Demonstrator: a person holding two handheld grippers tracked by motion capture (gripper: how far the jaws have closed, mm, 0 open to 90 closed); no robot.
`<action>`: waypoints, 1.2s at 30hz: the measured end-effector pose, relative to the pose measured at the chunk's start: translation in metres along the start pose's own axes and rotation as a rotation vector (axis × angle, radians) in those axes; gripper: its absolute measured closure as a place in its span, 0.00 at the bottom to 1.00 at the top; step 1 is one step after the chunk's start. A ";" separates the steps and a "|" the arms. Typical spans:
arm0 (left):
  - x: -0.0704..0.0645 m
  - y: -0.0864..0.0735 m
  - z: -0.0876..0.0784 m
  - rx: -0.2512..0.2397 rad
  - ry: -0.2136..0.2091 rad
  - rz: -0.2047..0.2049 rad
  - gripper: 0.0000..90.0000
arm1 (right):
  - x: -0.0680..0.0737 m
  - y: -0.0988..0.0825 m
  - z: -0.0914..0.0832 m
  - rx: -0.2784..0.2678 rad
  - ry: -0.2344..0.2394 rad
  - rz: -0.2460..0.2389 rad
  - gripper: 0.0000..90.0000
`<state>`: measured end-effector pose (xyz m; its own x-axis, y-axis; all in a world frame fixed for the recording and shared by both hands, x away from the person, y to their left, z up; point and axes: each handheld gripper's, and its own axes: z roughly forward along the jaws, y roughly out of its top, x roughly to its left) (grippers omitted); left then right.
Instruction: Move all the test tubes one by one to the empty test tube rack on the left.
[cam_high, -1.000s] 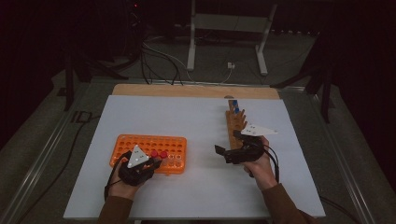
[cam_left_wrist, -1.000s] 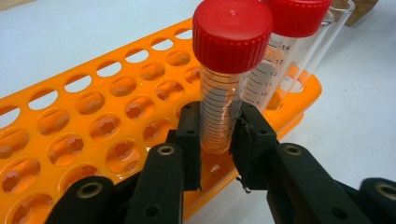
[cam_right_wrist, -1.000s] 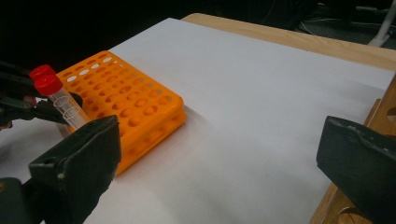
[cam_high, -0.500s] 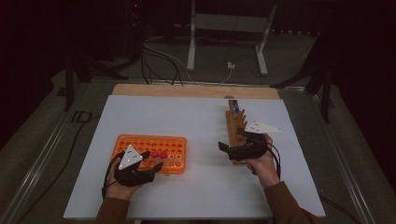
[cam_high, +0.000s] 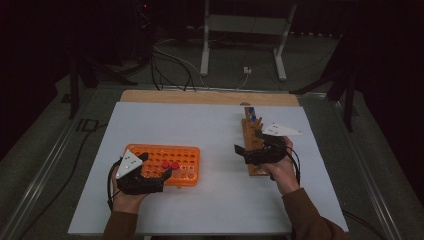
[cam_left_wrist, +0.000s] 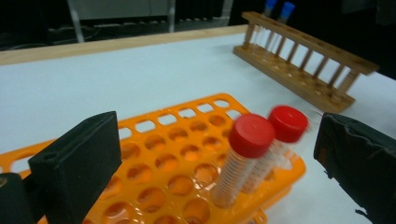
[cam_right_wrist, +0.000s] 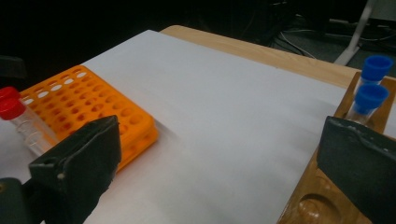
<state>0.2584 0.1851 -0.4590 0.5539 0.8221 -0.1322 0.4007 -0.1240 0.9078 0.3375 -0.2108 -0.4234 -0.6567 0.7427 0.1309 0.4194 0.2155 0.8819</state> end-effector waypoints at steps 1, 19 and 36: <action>0.001 0.001 0.000 -0.008 0.000 -0.006 0.02 | -0.001 0.001 0.001 0.000 -0.004 -0.002 0.01; 0.013 0.003 -0.005 -0.059 0.071 -0.053 0.01 | -0.045 0.026 0.017 -0.007 -0.157 0.010 0.08; 0.011 0.000 -0.001 -0.045 0.070 -0.057 0.01 | -0.079 0.013 0.055 0.054 -0.247 0.056 0.68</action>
<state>0.2639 0.1947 -0.4601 0.4780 0.8642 -0.1573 0.3962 -0.0523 0.9167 0.4296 -0.2320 -0.4468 -0.4614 0.8853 0.0585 0.4883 0.1983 0.8498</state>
